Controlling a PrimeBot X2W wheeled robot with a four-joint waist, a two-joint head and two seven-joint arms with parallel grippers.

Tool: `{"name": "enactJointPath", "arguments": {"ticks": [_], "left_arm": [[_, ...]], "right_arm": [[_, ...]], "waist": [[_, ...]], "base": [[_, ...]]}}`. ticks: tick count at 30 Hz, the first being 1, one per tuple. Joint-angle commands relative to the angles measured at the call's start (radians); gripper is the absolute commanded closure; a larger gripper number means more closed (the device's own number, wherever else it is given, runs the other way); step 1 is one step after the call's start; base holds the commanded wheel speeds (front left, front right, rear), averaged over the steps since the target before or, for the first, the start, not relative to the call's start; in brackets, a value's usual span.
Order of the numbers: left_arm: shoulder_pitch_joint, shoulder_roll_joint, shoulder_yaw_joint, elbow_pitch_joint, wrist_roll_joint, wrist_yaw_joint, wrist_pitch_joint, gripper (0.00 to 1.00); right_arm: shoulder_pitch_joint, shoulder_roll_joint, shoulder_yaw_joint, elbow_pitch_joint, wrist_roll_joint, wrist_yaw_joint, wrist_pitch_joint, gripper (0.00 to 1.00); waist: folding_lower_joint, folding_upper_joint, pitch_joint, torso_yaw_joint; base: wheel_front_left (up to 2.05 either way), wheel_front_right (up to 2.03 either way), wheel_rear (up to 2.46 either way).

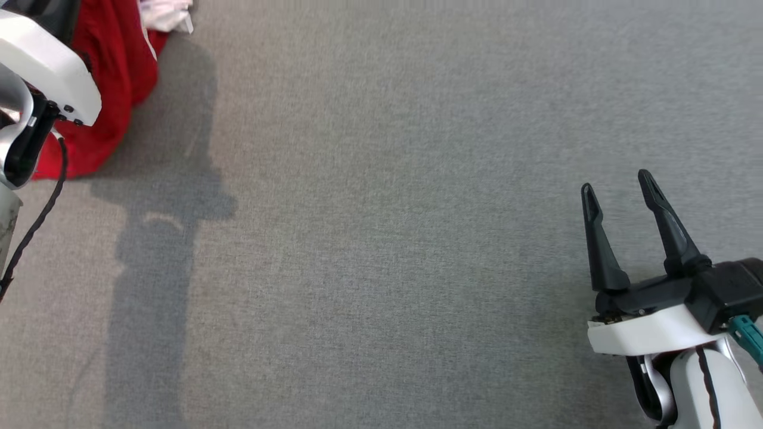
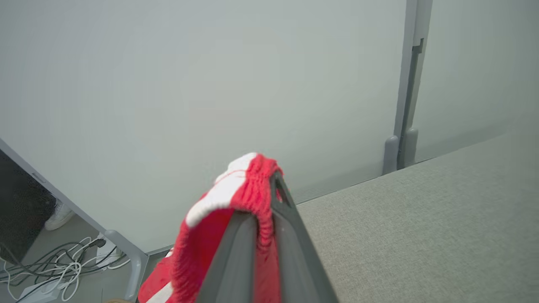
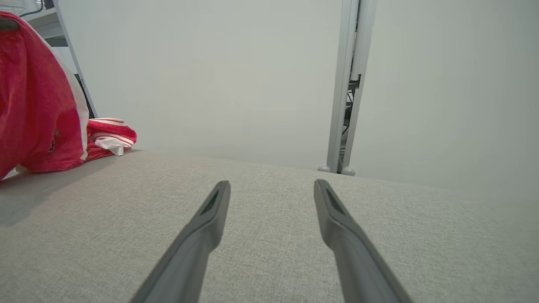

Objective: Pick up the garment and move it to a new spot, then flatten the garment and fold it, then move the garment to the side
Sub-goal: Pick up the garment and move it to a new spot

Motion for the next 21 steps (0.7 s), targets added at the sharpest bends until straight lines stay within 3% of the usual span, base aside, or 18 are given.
{"name": "enactJointPath", "arguments": {"ticks": [1,12,21], "left_arm": [[-0.014,0.005,-0.009,-0.016,0.011,0.0,0.007,1.0],[-0.066,-0.024,-0.079,-0.203,0.012,0.0,0.079,1.0],[-0.129,-0.127,-0.126,-0.317,0.016,0.0,0.065,1.0]], "right_arm": [[0.017,-0.006,-0.003,0.002,0.011,0.0,0.0,0.0],[0.079,-0.006,-0.057,0.02,0.074,0.0,0.0,0.0],[0.085,-0.006,-0.07,0.017,0.092,0.0,0.0,0.0]], "waist": [[0.0,0.0,-0.051,-0.032],[0.0,0.0,-0.177,-0.159],[0.0,0.0,-0.18,-0.245]], "base": [[0.0,0.0,0.0],[0.0,0.0,0.0],[0.0,0.0,0.0]]}}
